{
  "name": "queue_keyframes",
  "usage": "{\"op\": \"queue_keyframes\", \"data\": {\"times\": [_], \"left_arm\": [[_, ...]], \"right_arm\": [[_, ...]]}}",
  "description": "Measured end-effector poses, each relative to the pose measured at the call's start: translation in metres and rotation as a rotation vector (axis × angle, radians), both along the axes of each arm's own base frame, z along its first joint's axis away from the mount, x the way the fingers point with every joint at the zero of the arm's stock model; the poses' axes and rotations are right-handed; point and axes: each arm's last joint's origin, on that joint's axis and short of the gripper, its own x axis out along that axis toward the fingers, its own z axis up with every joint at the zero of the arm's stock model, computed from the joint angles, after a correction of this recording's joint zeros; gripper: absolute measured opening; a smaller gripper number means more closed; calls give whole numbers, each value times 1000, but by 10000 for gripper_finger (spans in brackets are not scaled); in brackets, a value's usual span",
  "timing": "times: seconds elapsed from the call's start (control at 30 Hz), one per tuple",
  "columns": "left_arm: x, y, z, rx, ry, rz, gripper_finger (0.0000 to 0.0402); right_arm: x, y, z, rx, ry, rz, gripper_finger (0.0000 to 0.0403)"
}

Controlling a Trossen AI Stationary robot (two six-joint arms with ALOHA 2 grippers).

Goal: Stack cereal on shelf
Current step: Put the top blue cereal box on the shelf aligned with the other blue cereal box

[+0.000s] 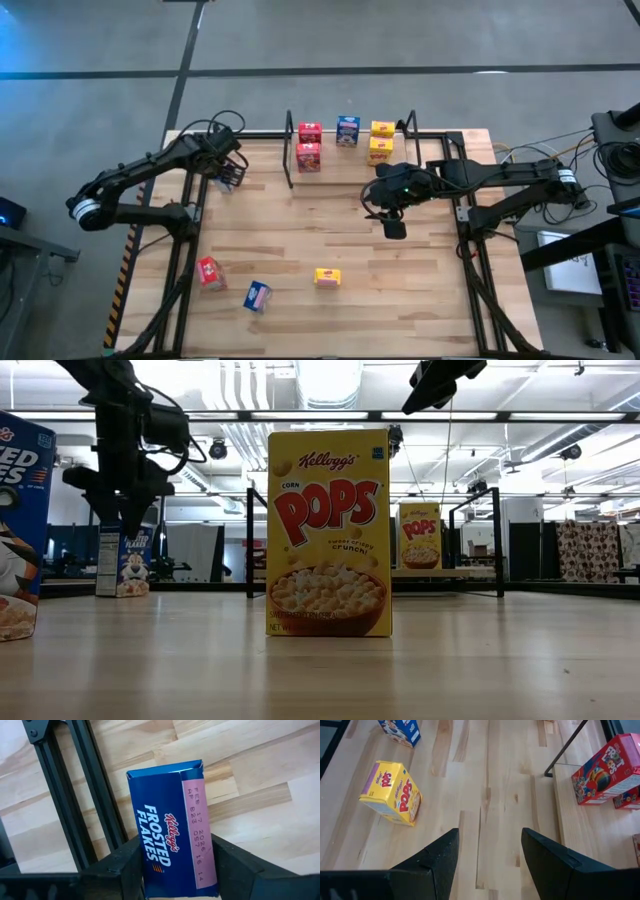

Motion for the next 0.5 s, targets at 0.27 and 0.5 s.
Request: {"op": "queue_keyframes", "data": {"times": [0.27, 0.5], "left_arm": [[5, -5, 8, -11, -36, -47, 178], [23, -17, 59, 57, -119, -171, 178]], "right_arm": [[-14, 0, 0, 13, 36, -14, 205], [-42, -1, -5, 41, -112, -35, 205]]}}
